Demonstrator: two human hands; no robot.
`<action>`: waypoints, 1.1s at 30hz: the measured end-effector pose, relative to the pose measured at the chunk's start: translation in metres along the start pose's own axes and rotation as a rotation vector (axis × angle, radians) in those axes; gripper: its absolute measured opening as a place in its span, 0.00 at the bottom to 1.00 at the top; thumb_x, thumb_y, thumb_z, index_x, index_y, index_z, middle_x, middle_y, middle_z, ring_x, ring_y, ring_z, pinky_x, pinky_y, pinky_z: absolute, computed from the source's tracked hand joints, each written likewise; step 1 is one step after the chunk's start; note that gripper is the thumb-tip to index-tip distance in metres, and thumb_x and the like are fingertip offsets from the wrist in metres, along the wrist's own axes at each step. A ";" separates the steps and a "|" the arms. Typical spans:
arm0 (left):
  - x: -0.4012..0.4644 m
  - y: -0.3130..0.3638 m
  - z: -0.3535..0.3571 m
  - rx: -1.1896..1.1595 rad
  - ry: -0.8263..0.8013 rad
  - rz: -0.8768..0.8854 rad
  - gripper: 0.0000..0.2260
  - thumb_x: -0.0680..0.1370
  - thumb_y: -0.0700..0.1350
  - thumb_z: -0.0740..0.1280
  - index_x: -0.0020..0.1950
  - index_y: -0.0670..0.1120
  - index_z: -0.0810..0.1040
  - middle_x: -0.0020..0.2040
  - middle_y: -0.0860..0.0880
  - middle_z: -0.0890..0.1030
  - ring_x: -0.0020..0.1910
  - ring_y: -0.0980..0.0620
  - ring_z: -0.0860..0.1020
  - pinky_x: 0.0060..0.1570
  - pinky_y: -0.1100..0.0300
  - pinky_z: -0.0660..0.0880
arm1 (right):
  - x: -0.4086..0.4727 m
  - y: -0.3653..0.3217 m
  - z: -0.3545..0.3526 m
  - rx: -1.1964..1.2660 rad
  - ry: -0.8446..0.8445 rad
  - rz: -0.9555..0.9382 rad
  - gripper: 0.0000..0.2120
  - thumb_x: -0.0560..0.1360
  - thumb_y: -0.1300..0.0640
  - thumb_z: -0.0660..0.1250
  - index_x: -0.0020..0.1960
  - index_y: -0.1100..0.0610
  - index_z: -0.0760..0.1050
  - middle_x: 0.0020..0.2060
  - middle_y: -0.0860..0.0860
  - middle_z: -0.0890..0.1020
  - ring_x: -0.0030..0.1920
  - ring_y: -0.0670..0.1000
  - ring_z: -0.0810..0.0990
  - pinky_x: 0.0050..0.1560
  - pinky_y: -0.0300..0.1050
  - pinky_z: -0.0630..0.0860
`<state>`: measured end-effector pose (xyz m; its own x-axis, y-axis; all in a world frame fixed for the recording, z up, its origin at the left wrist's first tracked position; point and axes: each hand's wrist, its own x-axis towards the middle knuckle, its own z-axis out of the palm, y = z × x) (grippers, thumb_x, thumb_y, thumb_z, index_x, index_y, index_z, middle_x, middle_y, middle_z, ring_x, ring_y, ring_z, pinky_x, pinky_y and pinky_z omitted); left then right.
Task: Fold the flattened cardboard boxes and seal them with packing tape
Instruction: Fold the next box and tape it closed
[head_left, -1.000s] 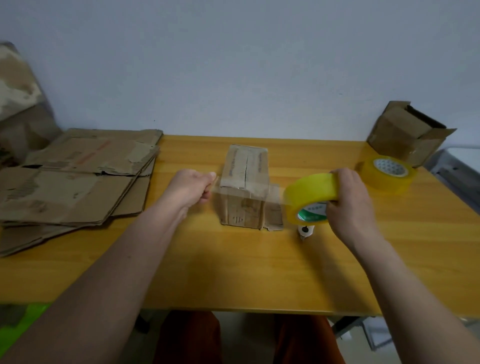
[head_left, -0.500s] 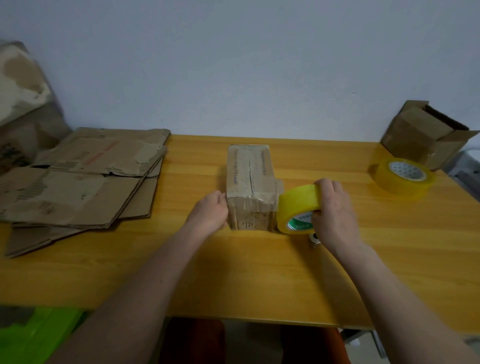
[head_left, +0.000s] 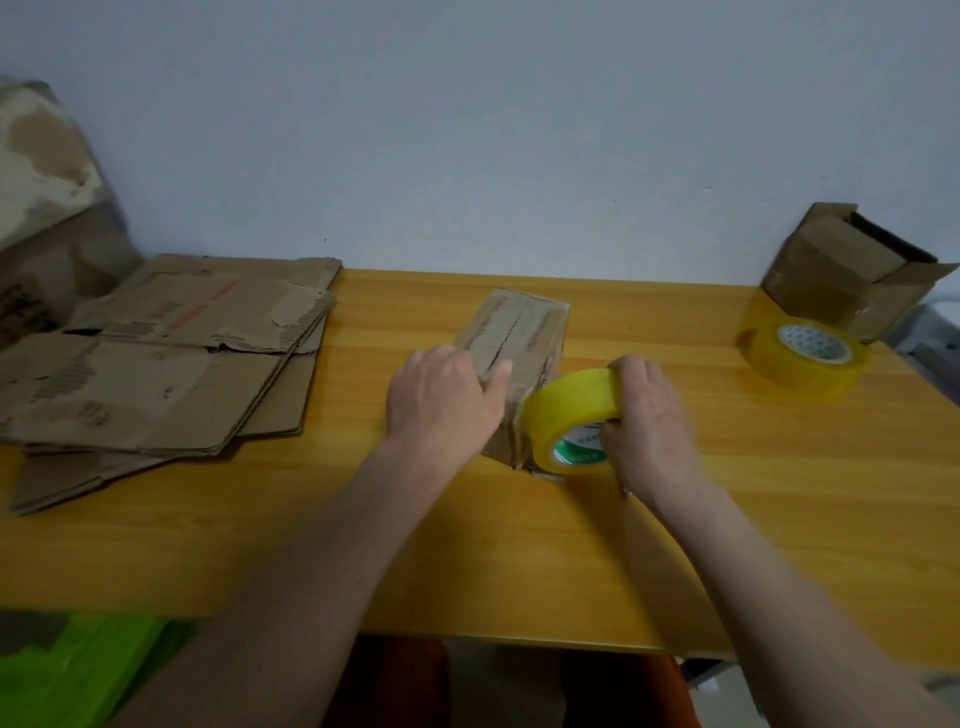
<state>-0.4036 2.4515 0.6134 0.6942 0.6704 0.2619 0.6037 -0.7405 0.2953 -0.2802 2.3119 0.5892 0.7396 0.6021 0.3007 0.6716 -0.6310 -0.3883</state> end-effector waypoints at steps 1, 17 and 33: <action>0.004 0.005 -0.002 0.043 -0.045 -0.030 0.27 0.80 0.64 0.51 0.57 0.44 0.77 0.49 0.48 0.76 0.48 0.49 0.72 0.53 0.54 0.72 | -0.001 -0.002 0.000 0.015 -0.010 -0.016 0.22 0.69 0.67 0.68 0.60 0.58 0.66 0.54 0.54 0.72 0.53 0.55 0.71 0.46 0.48 0.71; 0.046 -0.005 0.002 0.335 -0.399 0.249 0.38 0.78 0.68 0.49 0.79 0.44 0.50 0.80 0.46 0.47 0.79 0.47 0.48 0.76 0.47 0.41 | -0.042 -0.001 -0.013 0.840 -0.633 0.030 0.29 0.68 0.42 0.67 0.66 0.50 0.69 0.59 0.44 0.78 0.57 0.42 0.78 0.60 0.44 0.76; 0.049 -0.010 0.015 0.273 -0.340 0.284 0.49 0.69 0.70 0.65 0.80 0.47 0.47 0.80 0.49 0.45 0.79 0.49 0.45 0.75 0.51 0.41 | -0.014 0.064 0.009 -0.067 -0.449 -0.018 0.17 0.79 0.63 0.58 0.64 0.52 0.76 0.64 0.54 0.72 0.61 0.57 0.69 0.60 0.45 0.64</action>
<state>-0.3698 2.4911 0.6090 0.9061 0.4220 -0.0301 0.4220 -0.9066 -0.0064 -0.2474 2.2674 0.5524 0.6458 0.7561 -0.1063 0.6963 -0.6403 -0.3245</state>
